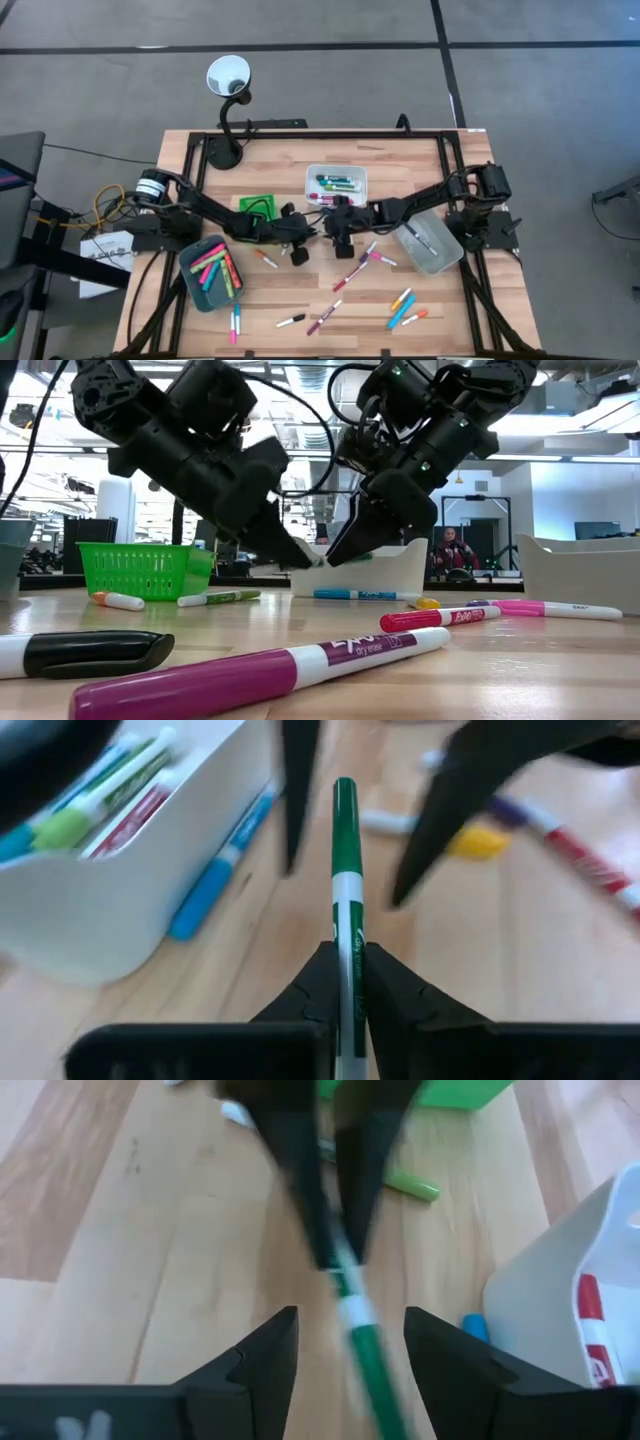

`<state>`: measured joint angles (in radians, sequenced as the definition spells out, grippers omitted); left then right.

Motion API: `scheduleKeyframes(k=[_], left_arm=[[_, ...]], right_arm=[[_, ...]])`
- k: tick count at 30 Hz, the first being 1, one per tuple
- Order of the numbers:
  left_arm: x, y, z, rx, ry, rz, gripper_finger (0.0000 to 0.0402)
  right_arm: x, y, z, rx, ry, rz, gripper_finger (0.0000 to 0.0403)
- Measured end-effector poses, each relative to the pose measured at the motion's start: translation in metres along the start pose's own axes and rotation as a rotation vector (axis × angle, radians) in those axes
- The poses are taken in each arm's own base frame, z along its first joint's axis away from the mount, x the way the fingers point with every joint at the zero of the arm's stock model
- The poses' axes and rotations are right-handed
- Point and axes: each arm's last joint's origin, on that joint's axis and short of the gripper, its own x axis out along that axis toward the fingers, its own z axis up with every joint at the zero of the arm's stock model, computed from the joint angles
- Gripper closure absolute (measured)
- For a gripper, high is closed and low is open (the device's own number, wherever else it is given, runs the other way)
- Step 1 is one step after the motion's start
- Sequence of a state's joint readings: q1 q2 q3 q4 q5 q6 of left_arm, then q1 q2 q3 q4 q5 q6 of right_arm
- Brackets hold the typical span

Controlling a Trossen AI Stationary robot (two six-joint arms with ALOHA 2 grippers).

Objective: Pick & Place Markers
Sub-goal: Put the small green marker pen into the gray bin

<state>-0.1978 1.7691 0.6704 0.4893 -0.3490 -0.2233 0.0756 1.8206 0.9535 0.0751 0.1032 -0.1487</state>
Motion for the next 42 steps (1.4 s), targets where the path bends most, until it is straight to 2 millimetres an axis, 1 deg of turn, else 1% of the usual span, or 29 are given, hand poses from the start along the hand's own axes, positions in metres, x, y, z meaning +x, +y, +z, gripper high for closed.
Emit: scheduleKeyframes(k=[5,8,13,17,21,26,30,33,36,39,42], left_arm=[[-0.001,-0.003,0.002,0.011,-0.025,-0.014,0.0374],[-0.001,-0.003,0.002,0.011,-0.025,-0.012,0.0374],[-0.001,-0.003,0.002,0.010,-0.026,-0.011,0.0371],[-0.001,-0.003,0.002,0.011,-0.026,-0.015,0.0371],[-0.001,-0.003,0.002,0.005,-0.023,-0.029,0.0355],[-0.001,-0.003,0.003,-0.001,-0.027,-0.030,0.0327],[-0.002,-0.002,0.006,0.002,-0.040,-0.029,0.0303],[-0.010,0.001,0.018,0.051,-0.084,-0.031,0.0277],[-0.028,0.005,0.039,0.107,-0.175,-0.024,0.0247],[-0.051,0.012,0.062,0.116,-0.276,0.003,0.0222],[-0.071,0.018,0.078,0.103,-0.349,0.008,0.0210]], right_arm=[[0.000,0.000,-0.001,-0.026,0.015,0.002,0.0236],[0.000,0.000,-0.001,-0.053,0.014,0.003,0.0250],[0.000,0.005,-0.001,-0.125,0.011,0.010,0.0294],[-0.001,0.006,-0.001,-0.135,0.011,0.011,0.0334],[-0.001,0.005,-0.001,-0.137,0.012,0.016,0.0368],[-0.001,0.005,-0.001,-0.134,0.011,0.013,0.0371],[-0.006,0.009,0.001,-0.116,0.034,0.009,0.0355],[-0.020,0.011,0.008,-0.076,0.108,-0.059,0.0355],[-0.044,0.012,0.017,0.001,0.200,-0.123,0.0370],[-0.076,0.015,0.023,0.072,0.273,-0.116,0.0372],[-0.118,0.027,0.027,0.102,0.306,-0.072,0.0370]])
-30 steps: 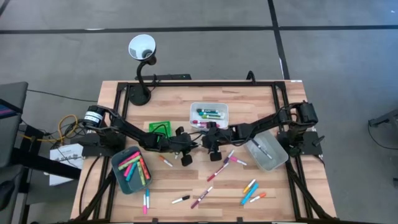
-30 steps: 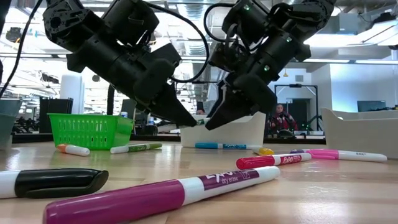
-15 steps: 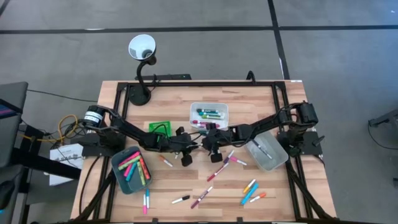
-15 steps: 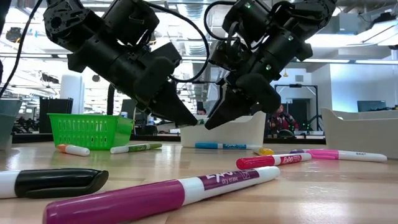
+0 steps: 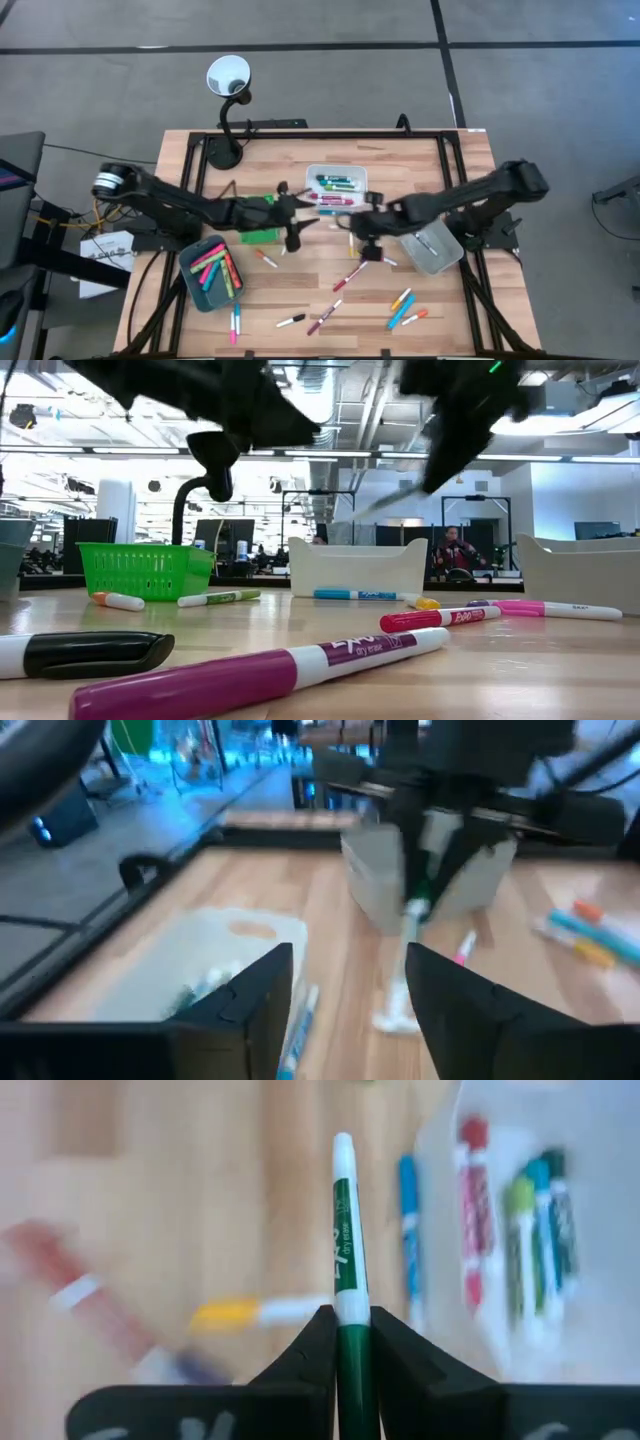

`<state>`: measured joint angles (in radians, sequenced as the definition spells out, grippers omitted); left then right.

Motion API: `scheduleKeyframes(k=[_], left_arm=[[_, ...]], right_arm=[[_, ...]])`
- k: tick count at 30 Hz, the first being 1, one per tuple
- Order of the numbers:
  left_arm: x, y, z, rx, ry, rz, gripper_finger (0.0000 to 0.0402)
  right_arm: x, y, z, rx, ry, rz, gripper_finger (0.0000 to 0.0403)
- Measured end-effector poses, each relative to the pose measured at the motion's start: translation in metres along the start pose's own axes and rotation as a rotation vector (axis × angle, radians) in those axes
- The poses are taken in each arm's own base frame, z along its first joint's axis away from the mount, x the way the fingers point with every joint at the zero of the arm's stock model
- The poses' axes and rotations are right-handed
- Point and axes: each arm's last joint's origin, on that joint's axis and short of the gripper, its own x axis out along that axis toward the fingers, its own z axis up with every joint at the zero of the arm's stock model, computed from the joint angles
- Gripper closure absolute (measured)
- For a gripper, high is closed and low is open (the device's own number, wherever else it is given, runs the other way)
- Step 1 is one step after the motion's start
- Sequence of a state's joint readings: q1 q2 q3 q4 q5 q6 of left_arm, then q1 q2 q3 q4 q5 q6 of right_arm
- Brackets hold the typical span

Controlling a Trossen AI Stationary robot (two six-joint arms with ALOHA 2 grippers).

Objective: Pick & Place Markers
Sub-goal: Put the small green marker pen into the gray bin, then put the small red marker pen into the gray bin

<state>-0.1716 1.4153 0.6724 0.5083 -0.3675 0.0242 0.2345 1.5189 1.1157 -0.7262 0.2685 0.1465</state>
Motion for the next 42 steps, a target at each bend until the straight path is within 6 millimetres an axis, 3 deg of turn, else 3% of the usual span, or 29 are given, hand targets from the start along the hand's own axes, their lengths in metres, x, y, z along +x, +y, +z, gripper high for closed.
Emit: scheduleKeyframes(k=[4,8,13,18,25,32,42], left_arm=[[-0.010,0.005,0.010,-0.010,-0.020,0.005,0.0213],[-0.008,0.004,0.004,0.011,0.022,0.006,0.0226],[-0.004,0.005,-0.001,0.016,0.046,0.014,0.0242],[-0.003,0.006,-0.001,0.003,0.048,0.015,0.0251],[-0.003,0.006,-0.002,-0.069,0.048,0.017,0.0254],[-0.001,0.003,-0.005,-0.108,0.070,-0.029,0.0254],[0.008,-0.041,-0.043,-0.103,0.211,-0.214,0.0254]], right_arm=[[-0.055,0.009,-0.026,0.113,-0.044,-0.079,0.0360],[-0.088,0.010,-0.077,0.398,-0.053,-0.174,0.0366],[-0.085,0.021,-0.137,0.668,-0.006,-0.106,0.0364],[-0.064,0.029,-0.175,0.796,0.103,-0.117,0.0354],[-0.053,0.040,-0.173,0.772,0.126,-0.126,0.0366],[-0.036,0.043,-0.165,0.810,0.187,-0.166,0.0340],[-0.006,0.046,-0.151,0.750,0.331,-0.136,0.0330]])
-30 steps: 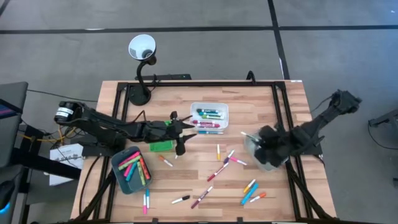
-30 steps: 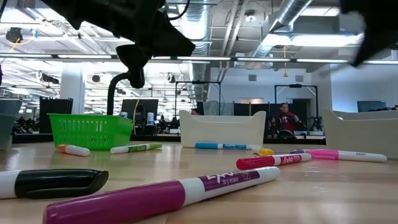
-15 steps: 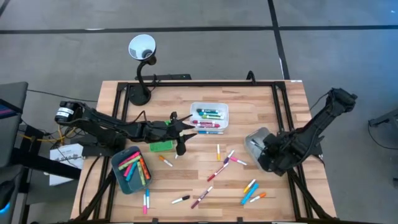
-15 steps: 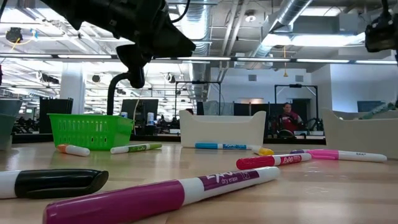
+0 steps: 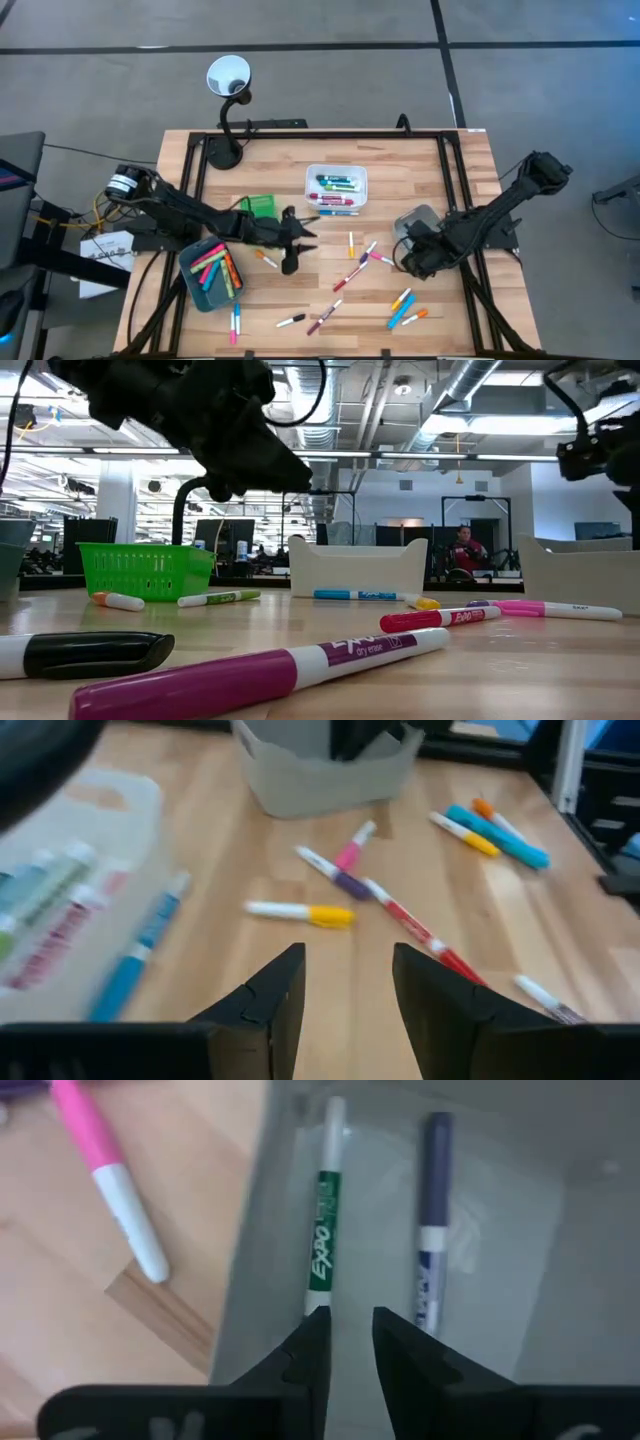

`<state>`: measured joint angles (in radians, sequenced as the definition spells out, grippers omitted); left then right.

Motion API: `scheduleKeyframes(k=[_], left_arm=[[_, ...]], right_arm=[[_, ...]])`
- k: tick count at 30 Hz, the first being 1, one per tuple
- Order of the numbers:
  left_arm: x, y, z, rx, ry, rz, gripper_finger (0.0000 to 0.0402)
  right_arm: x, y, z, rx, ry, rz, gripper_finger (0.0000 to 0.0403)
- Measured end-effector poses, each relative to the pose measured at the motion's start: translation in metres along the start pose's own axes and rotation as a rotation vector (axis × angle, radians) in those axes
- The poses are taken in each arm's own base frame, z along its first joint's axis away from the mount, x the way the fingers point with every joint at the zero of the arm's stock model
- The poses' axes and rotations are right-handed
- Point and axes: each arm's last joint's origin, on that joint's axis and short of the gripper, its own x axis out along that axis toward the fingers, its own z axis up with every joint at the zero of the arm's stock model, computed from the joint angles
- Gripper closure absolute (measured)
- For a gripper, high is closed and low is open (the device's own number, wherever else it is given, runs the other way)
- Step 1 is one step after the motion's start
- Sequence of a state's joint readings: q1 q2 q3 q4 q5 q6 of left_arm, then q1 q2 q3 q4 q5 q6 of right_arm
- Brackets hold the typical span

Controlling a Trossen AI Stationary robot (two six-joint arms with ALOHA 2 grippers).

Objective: Pick & Place Markers
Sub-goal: Put the small red marker pen into the gray bin

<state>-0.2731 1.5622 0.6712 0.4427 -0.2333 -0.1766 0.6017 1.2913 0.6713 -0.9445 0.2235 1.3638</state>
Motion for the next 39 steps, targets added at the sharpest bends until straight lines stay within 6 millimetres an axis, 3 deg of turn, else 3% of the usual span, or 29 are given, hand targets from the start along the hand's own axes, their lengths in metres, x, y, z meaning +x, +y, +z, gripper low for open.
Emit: scheduleKeyframes(k=[3,8,12,15,18,24,31,39], left_arm=[[0.006,-0.013,-0.008,-0.046,-0.001,-0.037,0.0254],[0.016,-0.034,-0.024,-0.101,-0.023,-0.100,0.0254],[0.028,-0.048,-0.032,-0.098,-0.013,-0.103,0.0254],[0.031,-0.051,-0.035,-0.068,-0.016,-0.063,0.0254],[0.028,-0.049,-0.032,-0.064,-0.029,-0.028,0.0254],[0.010,-0.037,-0.015,-0.090,-0.096,-0.004,0.0254],[-0.016,-0.023,-0.004,-0.080,-0.156,0.008,0.0254],[-0.033,-0.014,-0.014,-0.096,-0.153,0.011,0.0254]], right_arm=[[-0.010,0.006,0.010,-0.058,0.013,0.019,0.0315],[-0.043,0.014,0.032,-0.115,-0.028,0.035,0.0294],[-0.063,0.032,0.047,-0.195,-0.226,0.156,0.0291],[-0.065,0.055,0.046,-0.413,-0.401,0.289,0.0291],[-0.055,0.080,0.041,-0.612,-0.497,0.369,0.0282],[-0.016,0.120,0.048,-0.773,-0.508,0.445,0.0221],[0.038,0.132,0.060,-0.881,-0.443,0.337,0.0181],[0.065,0.138,0.062,-0.882,-0.378,0.344,0.0214]])
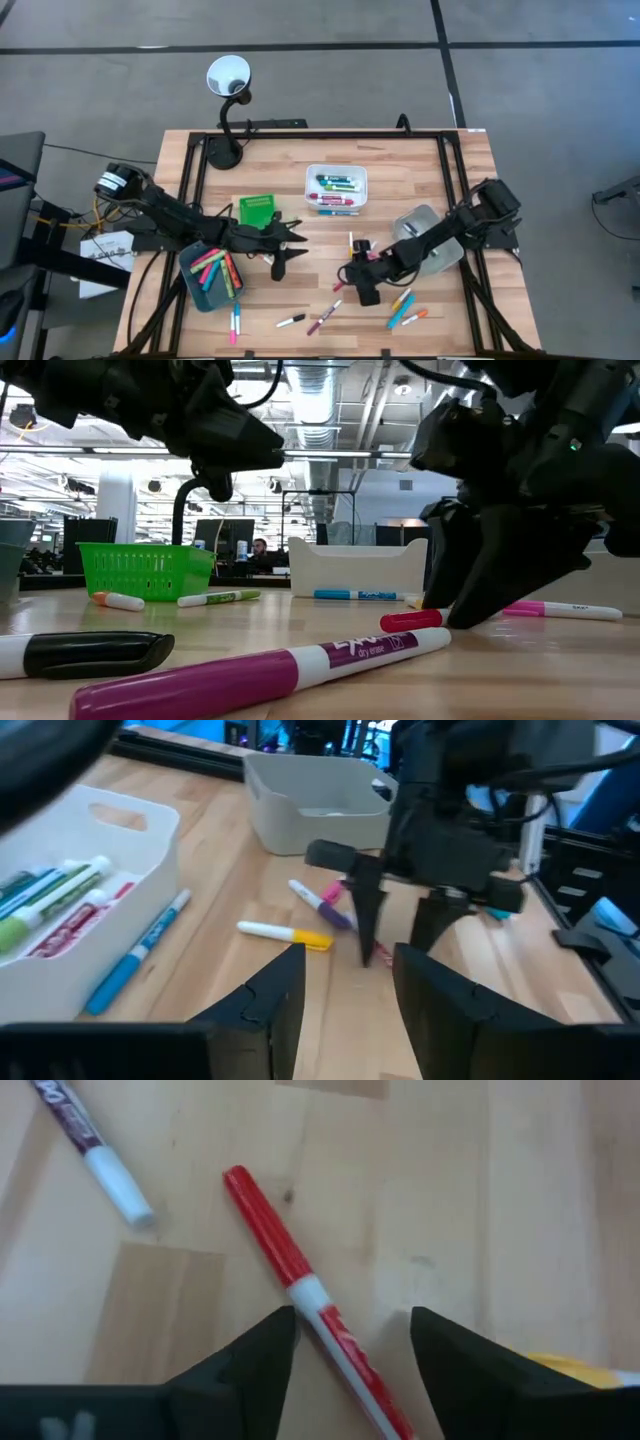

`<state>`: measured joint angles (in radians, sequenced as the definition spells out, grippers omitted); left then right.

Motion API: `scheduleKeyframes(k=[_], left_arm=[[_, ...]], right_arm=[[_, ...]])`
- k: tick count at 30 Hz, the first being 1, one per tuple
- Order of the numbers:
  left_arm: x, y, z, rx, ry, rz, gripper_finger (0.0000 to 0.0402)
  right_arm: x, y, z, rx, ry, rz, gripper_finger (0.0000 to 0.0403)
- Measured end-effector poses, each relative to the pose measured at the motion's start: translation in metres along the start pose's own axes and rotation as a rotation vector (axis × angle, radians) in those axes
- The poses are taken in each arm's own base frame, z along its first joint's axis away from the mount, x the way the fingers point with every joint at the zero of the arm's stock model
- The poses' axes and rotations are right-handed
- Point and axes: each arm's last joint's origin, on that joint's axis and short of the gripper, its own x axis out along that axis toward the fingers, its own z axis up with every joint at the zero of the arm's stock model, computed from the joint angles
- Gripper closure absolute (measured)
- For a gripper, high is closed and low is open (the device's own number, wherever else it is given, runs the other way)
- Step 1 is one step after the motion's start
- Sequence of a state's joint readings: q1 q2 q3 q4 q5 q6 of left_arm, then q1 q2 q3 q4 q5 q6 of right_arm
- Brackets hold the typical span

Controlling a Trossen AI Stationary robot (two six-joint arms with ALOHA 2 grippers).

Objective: Pick & Place Markers
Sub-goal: Put the small red marker pen into the gray bin

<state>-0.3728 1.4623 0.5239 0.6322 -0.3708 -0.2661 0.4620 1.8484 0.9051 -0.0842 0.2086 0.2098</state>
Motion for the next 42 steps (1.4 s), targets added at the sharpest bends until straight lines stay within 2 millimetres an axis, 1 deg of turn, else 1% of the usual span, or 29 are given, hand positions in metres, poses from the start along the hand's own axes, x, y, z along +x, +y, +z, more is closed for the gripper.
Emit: scheduleKeyframes(k=[4,9,12,14,16,18,20,22,25,27,29,32,35,38,40,42], left_arm=[[-0.002,0.002,-0.003,0.003,0.009,0.002,0.0254],[-0.002,0.002,-0.006,0.006,0.017,0.004,0.0254],[-0.001,0.003,-0.005,0.005,0.016,0.007,0.0254],[-0.001,0.003,-0.005,0.004,0.015,0.008,0.0254],[-0.001,0.003,-0.005,0.004,0.015,0.008,0.0254],[-0.001,0.004,-0.005,0.004,0.015,0.009,0.0254],[-0.001,0.004,-0.005,0.005,0.018,0.010,0.0254],[-0.001,0.004,-0.006,0.007,0.022,0.011,0.0254],[-0.001,0.004,-0.007,0.011,0.032,0.014,0.0254],[-0.001,0.004,-0.007,0.012,0.035,0.015,0.0254],[-0.001,0.004,-0.008,0.013,0.037,0.015,0.0254],[-0.001,0.004,-0.008,0.014,0.039,0.016,0.0254],[-0.002,0.005,-0.008,0.014,0.039,0.016,0.0254],[-0.001,0.005,-0.008,0.014,0.040,0.017,0.0254],[-0.001,0.005,-0.008,0.020,0.040,0.016,0.0254],[-0.001,0.005,-0.008,0.038,0.040,0.016,0.0254]], right_arm=[[0.007,-0.003,-0.002,0.006,0.022,0.013,0.0252],[0.012,-0.008,-0.003,0.015,0.047,0.036,0.0329],[0.012,-0.013,-0.001,0.069,0.037,0.055,0.0374],[0.007,-0.017,0.004,0.126,0.014,0.064,0.0383],[-0.002,-0.019,0.009,0.165,-0.002,0.062,0.0382],[-0.017,-0.021,0.016,0.183,-0.038,0.054,0.0369],[-0.042,-0.023,0.029,0.214,-0.111,0.030,0.0355],[-0.066,-0.025,0.031,0.280,-0.125,-0.034,0.0351],[-0.104,-0.030,0.020,0.461,-0.110,-0.165,0.0366],[-0.130,-0.033,0.009,0.573,-0.088,-0.236,0.0380],[-0.146,-0.033,-0.008,0.659,-0.019,-0.310,0.0384],[-0.164,-0.032,-0.029,0.780,0.074,-0.404,0.0381],[-0.171,-0.029,-0.046,0.865,0.181,-0.500,0.0364],[-0.172,-0.021,-0.052,0.901,0.217,-0.526,0.0361],[-0.167,-0.015,-0.056,0.915,0.223,-0.515,0.0369],[-0.158,-0.011,-0.064,0.907,0.241,-0.532,0.0380]])
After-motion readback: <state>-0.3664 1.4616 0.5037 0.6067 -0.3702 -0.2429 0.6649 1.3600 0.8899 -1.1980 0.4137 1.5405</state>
